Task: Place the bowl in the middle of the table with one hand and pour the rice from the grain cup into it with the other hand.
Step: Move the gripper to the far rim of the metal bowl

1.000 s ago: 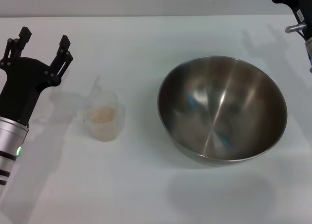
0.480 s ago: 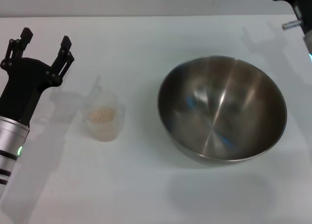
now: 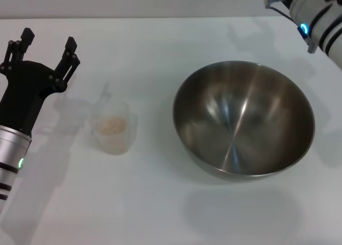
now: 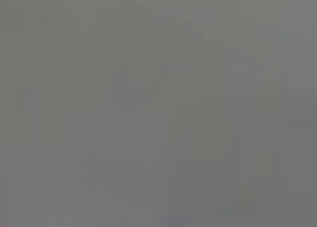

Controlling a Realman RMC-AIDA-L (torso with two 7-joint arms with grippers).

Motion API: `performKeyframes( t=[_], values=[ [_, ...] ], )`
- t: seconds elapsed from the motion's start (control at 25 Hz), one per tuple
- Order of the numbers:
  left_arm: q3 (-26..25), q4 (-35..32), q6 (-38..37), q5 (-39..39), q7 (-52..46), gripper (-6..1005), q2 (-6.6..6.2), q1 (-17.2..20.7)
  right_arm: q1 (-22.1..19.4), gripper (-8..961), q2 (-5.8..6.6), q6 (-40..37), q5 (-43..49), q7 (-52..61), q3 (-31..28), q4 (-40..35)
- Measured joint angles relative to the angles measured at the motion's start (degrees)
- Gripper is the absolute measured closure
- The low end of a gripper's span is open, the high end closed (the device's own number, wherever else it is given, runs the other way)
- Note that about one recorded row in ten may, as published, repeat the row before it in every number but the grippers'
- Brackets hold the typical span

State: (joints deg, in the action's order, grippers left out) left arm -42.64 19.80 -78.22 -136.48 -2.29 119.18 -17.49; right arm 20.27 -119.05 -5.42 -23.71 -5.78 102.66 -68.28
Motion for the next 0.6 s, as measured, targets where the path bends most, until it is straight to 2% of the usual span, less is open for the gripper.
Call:
performKeyframes(
  t=[0.16,0.32,0.4,0.6],
  values=[
    [-0.3,-0.14,-0.01,-0.01,0.0,163,0.0,0.0,-1.52,217,-0.08,27.3,-0.24,-0.03,-4.48,-16.2],
    [-0.53,-0.39,0.01,0.0,0.0,164,-0.06,0.0,0.39,217,0.22,54.39,-1.31,-0.33,-11.66,-27.89],
    [-0.61,-0.45,0.03,-0.01,0.0,165,-0.06,0.01,2.5,217,0.25,67.8,-2.01,-1.1,-15.85,-31.6],
    [-0.65,-0.53,0.01,-0.01,0.0,165,-0.15,0.21,8.03,218,0.35,88.8,-5.13,-4.34,-23.81,-33.02]
  ],
)
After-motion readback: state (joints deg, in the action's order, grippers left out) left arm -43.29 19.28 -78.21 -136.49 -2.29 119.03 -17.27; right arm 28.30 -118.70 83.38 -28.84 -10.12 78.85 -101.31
